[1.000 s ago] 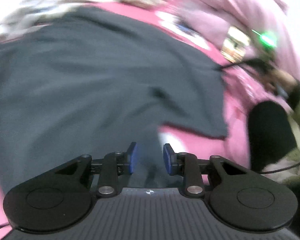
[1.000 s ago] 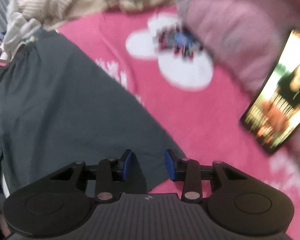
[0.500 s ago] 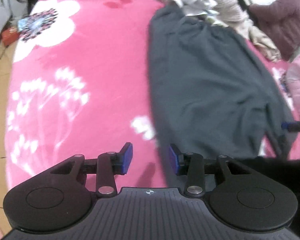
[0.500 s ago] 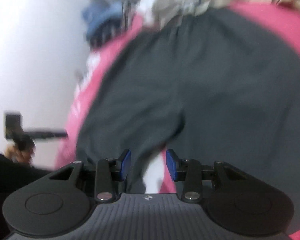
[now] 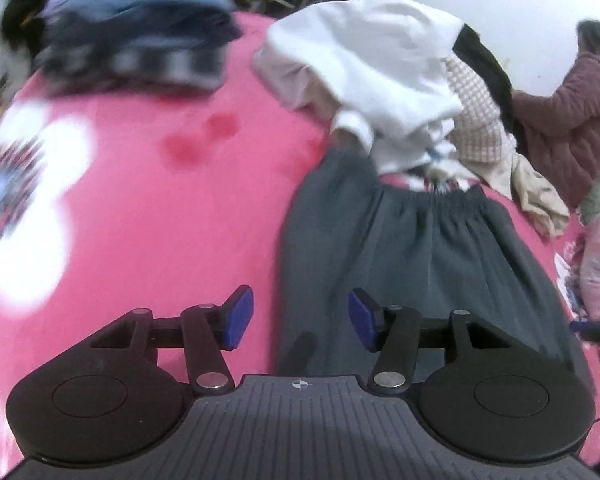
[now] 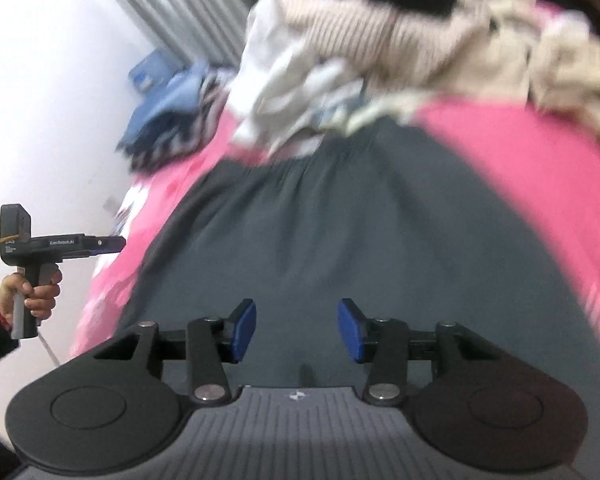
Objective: Fold clothes
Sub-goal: 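Grasp the waistband with the left gripper while the right gripper grasps it too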
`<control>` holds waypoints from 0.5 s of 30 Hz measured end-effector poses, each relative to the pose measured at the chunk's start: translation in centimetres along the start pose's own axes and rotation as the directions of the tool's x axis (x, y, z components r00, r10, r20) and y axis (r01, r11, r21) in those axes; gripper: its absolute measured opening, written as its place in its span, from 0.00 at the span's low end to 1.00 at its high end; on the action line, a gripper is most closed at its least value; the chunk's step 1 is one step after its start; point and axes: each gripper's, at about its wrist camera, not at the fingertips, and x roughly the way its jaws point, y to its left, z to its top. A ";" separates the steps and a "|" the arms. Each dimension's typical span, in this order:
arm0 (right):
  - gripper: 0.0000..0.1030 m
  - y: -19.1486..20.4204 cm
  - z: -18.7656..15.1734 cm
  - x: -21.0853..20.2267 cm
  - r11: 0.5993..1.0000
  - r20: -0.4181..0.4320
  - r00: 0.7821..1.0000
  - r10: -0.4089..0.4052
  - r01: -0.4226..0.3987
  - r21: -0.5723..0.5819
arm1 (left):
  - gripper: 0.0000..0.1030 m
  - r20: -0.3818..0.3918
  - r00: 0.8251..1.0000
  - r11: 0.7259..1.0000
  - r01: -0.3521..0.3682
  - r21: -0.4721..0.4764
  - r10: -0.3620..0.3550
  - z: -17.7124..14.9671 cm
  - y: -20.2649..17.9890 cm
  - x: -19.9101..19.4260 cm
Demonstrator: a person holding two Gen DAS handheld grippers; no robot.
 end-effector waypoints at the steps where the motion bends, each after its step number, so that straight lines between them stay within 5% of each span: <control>1: 0.50 -0.8 1.4 0.5 1.000 0.021 1.000 -0.019 0.019 -0.017 | 0.54 -0.003 1.000 1.000 -0.003 0.009 0.003 0.9 -0.3 1.2; 8: 0.61 -8.0 11.3 8.8 0.997 0.015 1.000 -0.027 0.026 0.066 | 0.60 -0.032 0.999 1.000 0.005 0.025 -0.004 6.0 -1.9 8.7; 15: 0.69 -11.1 16.0 17.7 0.995 -0.102 0.994 0.031 -0.021 0.098 | 0.60 -0.058 0.994 0.995 0.098 0.017 -0.097 7.7 -2.1 12.0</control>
